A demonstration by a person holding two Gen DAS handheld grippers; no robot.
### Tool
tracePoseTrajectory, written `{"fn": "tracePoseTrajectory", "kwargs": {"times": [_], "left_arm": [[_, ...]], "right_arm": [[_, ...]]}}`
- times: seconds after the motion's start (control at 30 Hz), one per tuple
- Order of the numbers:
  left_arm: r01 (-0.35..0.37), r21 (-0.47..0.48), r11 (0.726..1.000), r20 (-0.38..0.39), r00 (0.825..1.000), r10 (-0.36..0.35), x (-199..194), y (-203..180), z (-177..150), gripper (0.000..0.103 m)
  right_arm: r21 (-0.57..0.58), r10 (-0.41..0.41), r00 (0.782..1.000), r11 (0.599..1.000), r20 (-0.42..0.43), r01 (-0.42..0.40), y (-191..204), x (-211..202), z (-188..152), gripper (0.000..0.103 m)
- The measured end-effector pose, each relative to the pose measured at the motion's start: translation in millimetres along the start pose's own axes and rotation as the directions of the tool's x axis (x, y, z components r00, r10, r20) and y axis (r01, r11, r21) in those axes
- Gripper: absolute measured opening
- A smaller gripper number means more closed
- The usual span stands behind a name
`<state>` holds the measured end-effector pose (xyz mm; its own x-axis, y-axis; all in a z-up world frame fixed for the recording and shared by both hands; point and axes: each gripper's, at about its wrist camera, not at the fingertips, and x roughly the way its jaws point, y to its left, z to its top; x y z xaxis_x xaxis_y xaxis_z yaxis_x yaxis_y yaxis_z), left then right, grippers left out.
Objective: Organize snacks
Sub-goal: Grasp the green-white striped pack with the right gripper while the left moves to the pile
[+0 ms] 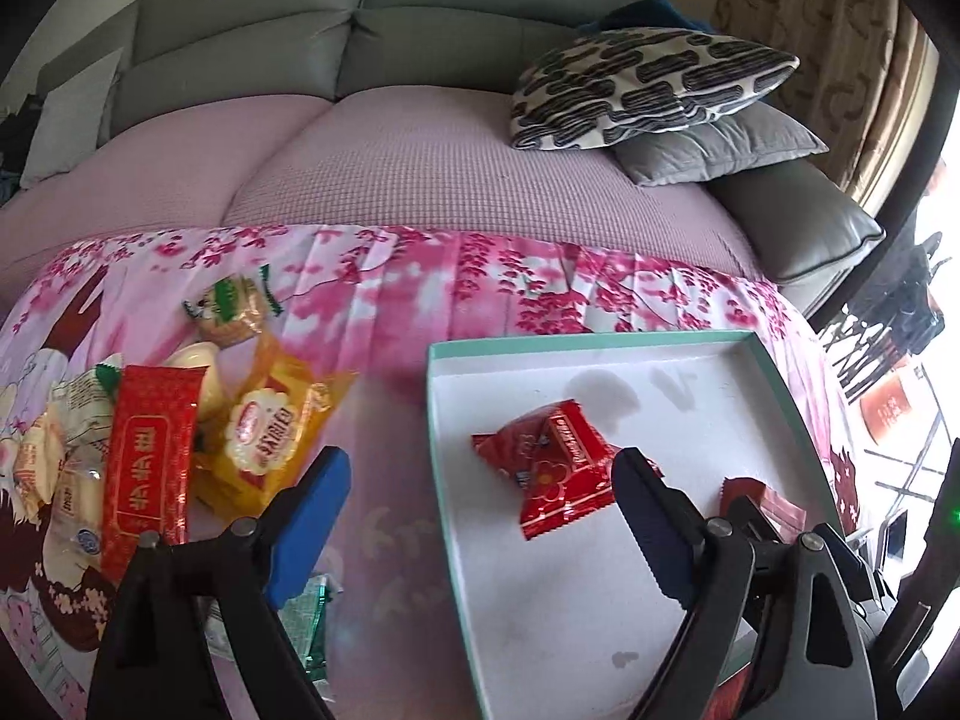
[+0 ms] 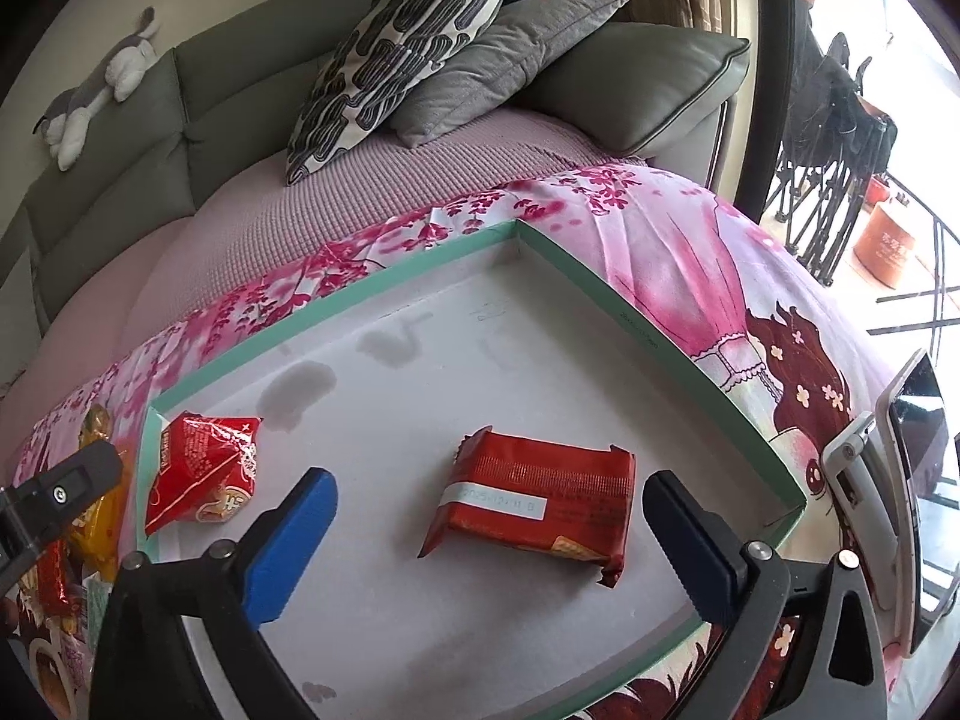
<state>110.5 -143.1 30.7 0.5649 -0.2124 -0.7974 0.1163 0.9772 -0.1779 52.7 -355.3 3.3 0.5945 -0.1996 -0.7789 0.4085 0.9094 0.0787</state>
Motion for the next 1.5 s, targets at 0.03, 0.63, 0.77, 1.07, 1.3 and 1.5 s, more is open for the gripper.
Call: {"fn": "tracePoseTrajectory", "kwargs": {"times": [0.03, 0.63, 0.77, 1.07, 1.3, 1.5], "left_arm": [[-0.007, -0.005, 1.000, -0.001, 1.000, 0.007, -0.4, 2.9, 0.5, 0.089], [-0.123, -0.076, 0.989, 0.021, 0.992, 0.125, -33.1, 58.3, -3.5, 0.089], [-0.169, -0.099, 0.981, 0.012, 0.985, 0.171, -39.6, 79.8, -12.9, 0.089], [-0.257, -0.185, 0.949, -0.002, 0.965, 0.261, -57.0, 138.6, -24.3, 0.089], [-0.268, -0.268, 0.925, -0.011, 0.961, 0.276, -70.9, 176.7, -33.4, 0.089], [-0.275, -0.322, 0.906, -0.012, 0.958, 0.287, -81.8, 202.4, -40.5, 0.089]], "right_arm": [[-0.003, -0.003, 1.000, 1.000, -0.002, 0.003, 1.5, -0.8, -0.3, 0.103], [-0.034, 0.125, 0.992, 0.992, -0.002, -0.125, 34.3, -25.6, -6.6, 0.103], [-0.063, 0.152, 0.988, 0.987, 0.019, -0.150, 47.5, -33.4, -8.7, 0.103], [-0.152, 0.194, 0.979, 0.968, -0.056, -0.201, 100.3, -31.7, -27.9, 0.103], [-0.229, 0.243, 0.966, 0.939, -0.089, -0.258, 146.3, -38.1, -44.3, 0.103], [-0.277, 0.269, 0.957, 0.916, -0.110, -0.290, 177.1, -44.2, -56.2, 0.103]]}}
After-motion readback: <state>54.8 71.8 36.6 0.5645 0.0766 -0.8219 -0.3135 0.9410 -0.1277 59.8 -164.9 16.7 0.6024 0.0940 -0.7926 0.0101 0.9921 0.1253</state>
